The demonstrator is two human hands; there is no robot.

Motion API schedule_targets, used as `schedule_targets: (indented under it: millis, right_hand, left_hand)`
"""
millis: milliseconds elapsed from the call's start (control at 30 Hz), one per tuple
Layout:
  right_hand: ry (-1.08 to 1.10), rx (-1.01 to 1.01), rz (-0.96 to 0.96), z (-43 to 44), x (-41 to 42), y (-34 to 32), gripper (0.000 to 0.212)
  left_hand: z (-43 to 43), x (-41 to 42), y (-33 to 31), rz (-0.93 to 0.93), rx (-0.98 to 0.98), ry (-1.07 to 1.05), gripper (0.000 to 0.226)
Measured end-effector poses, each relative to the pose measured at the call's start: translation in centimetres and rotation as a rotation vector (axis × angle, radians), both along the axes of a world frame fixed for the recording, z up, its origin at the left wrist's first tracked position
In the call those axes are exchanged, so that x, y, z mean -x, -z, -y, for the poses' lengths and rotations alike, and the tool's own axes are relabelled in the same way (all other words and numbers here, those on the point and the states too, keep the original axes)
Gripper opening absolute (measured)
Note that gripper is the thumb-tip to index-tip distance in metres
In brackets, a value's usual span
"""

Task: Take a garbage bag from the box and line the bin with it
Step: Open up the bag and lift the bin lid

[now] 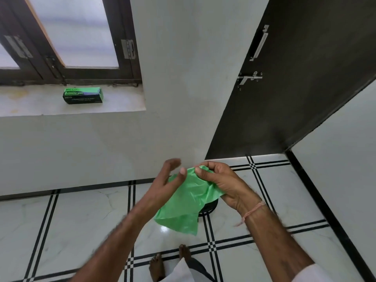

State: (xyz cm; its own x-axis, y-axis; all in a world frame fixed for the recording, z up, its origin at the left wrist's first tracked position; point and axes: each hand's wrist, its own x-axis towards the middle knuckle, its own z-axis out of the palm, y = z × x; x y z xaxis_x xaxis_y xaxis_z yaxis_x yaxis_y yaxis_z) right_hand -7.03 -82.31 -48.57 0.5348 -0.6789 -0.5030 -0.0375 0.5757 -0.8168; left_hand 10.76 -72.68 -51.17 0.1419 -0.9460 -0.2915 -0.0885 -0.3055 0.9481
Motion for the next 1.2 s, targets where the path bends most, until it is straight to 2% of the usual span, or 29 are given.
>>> schedule_targets:
  millis: [67,167,333,500,600,667,833,900,933,1000,1067,1133,1200]
  right_hand:
    - [-0.001,-0.008,0.035,-0.3,0.8,-0.2,0.025]
    - [0.074,-0.004,0.06,0.0,2.2,-0.2,0.049]
    - [0.301,0.008,0.032,0.4,4.4,0.4,0.019]
    - [0.227,0.054,-0.015,0.7,6.9,0.6,0.035]
    - [0.199,0.071,-0.013,1.2,8.3,0.9,0.03]
    - [0.148,0.063,-0.005,1.2,9.1,1.0,0.029]
    - [0.143,0.066,-0.084,1.7,9.4,0.7,0.035]
    - [0.139,0.052,-0.092,2.2,9.1,0.3,0.031]
    - [0.121,0.045,-0.094,2.3,8.9,0.1,0.026]
    - [0.079,0.028,-0.074,2.3,8.3,-0.5,0.02]
    - [0.066,-0.035,0.06,2.2,7.9,-1.1,0.019]
    - [0.039,-0.073,0.258,2.1,8.0,-1.6,0.026]
    - [-0.065,0.066,0.318,2.1,8.6,-1.7,0.036]
  left_hand:
    - [0.3,1.0,-0.6,-0.127,-0.024,0.102,0.047]
    - [0.1,1.8,-0.7,-0.209,-0.009,0.011,0.03]
    - [0.1,4.5,-0.4,-0.294,0.018,-0.155,0.027]
    - [0.4,7.5,0.0,-0.363,-0.013,-0.247,0.036]
    - [0.6,8.8,-0.1,-0.437,-0.046,-0.361,0.044]
    - [0.6,9.4,0.3,-0.388,-0.046,-0.418,0.048]
    - [0.0,11.9,0.3,0.169,0.076,-0.396,0.05]
    - [0.0,13.2,-0.4,0.186,0.147,-0.327,0.055]
    - [0.2,13.8,-0.9,0.118,0.14,-0.303,0.053]
    - [0.8,14.1,-1.6,-0.134,0.049,-0.308,0.046]
    - [1.4,14.0,-1.9,-0.353,-0.007,-0.327,0.044]
    - [1.7,13.9,-2.2,-0.507,-0.026,-0.387,0.031]
    - [1.6,13.8,-2.7,-0.647,-0.072,-0.401,0.027]
